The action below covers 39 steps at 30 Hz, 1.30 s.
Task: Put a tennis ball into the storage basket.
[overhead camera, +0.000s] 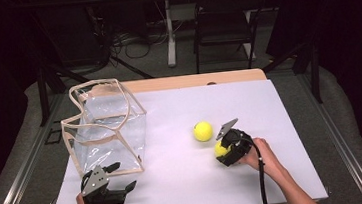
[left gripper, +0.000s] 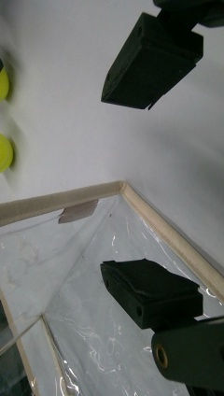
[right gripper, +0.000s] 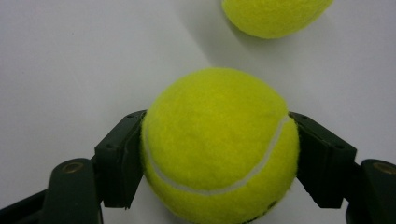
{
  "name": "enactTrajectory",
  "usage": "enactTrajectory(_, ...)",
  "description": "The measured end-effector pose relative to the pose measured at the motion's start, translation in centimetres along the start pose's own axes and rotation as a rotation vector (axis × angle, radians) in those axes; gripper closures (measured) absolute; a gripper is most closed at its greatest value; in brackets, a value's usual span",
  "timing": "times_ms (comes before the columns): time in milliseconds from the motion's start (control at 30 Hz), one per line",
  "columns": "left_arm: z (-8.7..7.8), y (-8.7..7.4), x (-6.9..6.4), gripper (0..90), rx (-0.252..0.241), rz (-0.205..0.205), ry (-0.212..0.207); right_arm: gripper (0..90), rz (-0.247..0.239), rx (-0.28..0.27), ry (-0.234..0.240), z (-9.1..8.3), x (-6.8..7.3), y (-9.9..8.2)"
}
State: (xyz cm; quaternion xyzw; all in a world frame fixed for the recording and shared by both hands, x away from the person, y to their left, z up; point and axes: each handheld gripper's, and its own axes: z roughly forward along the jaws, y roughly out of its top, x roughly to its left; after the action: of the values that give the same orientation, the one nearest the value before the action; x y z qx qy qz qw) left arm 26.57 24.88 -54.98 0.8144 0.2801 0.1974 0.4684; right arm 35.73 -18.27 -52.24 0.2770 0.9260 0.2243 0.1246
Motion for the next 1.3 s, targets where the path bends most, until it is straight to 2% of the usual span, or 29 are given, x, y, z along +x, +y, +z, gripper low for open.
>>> enactTrajectory(467, 0.0, 0.0, 0.0, 15.8, -0.001, 0.002, -0.001, 25.8, -0.043, 0.021, -0.016, -0.9, 0.1, 1.0)
enactTrajectory(1300, -0.1, 0.0, -0.1, 15.8, -0.003, 0.006, -0.002, 26.0, -0.129, 0.05, -0.002, -1.2, 1.3, 3.4)
